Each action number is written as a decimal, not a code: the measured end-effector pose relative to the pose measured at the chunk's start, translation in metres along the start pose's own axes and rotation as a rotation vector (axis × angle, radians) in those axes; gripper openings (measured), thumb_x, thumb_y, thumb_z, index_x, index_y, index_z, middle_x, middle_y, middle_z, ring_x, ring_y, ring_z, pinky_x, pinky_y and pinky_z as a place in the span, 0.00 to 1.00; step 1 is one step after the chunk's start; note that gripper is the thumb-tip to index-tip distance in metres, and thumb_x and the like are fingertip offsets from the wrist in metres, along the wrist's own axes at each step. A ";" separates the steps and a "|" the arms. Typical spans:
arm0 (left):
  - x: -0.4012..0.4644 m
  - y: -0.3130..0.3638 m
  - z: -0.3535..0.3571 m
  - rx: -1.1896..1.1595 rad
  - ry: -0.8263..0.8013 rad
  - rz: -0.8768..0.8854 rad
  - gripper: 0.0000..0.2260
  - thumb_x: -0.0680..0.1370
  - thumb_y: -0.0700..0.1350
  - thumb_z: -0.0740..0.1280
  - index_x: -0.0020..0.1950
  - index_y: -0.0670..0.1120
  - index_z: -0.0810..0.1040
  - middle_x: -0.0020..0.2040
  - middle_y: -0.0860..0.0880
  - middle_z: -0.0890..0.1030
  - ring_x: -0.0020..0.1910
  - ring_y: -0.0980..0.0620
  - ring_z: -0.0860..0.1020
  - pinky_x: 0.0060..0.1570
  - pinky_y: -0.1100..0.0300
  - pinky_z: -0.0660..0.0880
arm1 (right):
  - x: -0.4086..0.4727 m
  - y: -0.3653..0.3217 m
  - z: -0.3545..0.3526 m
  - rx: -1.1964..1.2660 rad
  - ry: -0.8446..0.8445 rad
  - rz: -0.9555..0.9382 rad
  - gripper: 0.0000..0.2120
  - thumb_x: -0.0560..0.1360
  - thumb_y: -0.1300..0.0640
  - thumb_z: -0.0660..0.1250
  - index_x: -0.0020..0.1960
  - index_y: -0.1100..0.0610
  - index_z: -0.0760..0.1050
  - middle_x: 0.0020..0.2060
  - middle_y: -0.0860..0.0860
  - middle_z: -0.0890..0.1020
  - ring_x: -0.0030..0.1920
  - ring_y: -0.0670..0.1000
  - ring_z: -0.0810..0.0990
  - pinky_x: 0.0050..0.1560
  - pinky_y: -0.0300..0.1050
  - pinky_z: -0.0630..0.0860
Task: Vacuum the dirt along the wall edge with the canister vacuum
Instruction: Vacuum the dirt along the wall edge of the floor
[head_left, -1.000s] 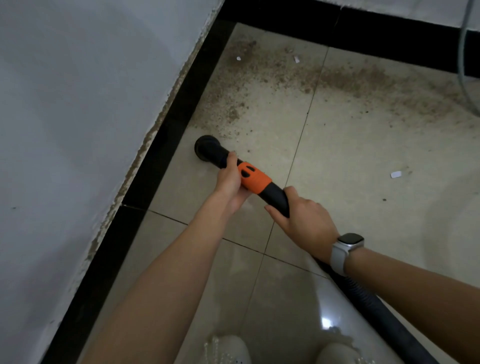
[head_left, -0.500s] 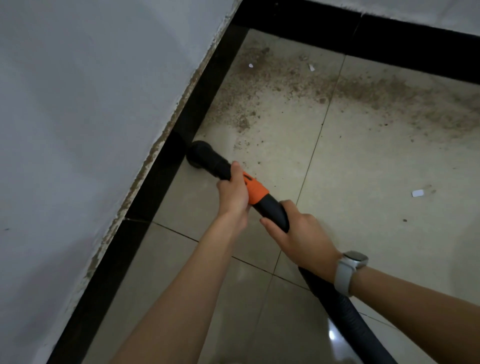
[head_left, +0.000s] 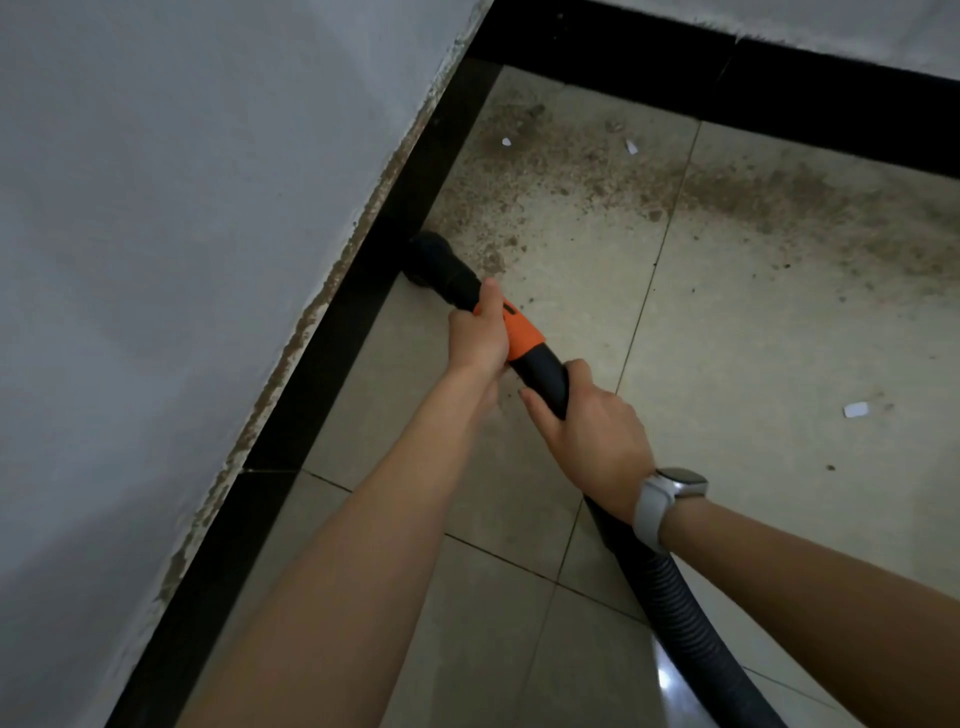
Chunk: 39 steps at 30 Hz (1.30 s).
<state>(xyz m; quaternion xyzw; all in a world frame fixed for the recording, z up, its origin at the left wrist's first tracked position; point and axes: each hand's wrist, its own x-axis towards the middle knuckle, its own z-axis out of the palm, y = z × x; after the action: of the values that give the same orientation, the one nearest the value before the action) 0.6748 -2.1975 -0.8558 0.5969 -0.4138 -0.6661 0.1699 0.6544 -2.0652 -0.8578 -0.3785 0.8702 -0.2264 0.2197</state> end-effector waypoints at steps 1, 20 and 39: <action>0.004 0.006 0.003 0.013 -0.009 0.013 0.22 0.81 0.54 0.59 0.63 0.37 0.68 0.59 0.39 0.77 0.56 0.43 0.77 0.59 0.45 0.75 | 0.007 -0.001 -0.001 -0.004 0.011 0.009 0.15 0.77 0.41 0.58 0.48 0.52 0.59 0.29 0.44 0.67 0.27 0.50 0.68 0.25 0.43 0.59; -0.048 -0.014 -0.007 -0.048 0.039 -0.002 0.22 0.82 0.53 0.56 0.67 0.38 0.65 0.60 0.39 0.76 0.57 0.42 0.77 0.61 0.46 0.73 | -0.043 0.001 -0.021 -0.047 -0.006 -0.082 0.15 0.75 0.40 0.60 0.47 0.50 0.61 0.30 0.46 0.70 0.30 0.55 0.75 0.24 0.39 0.54; -0.143 -0.095 -0.005 0.011 -0.009 -0.202 0.22 0.82 0.52 0.56 0.70 0.39 0.61 0.61 0.37 0.75 0.58 0.41 0.76 0.62 0.43 0.72 | -0.151 0.054 -0.038 -0.130 -0.122 -0.036 0.17 0.76 0.40 0.60 0.54 0.52 0.66 0.43 0.51 0.82 0.41 0.56 0.80 0.33 0.45 0.60</action>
<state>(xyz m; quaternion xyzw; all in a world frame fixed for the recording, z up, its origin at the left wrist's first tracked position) 0.7376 -2.0393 -0.8331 0.6335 -0.3558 -0.6803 0.0966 0.6957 -1.9091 -0.8255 -0.4207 0.8610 -0.1499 0.2431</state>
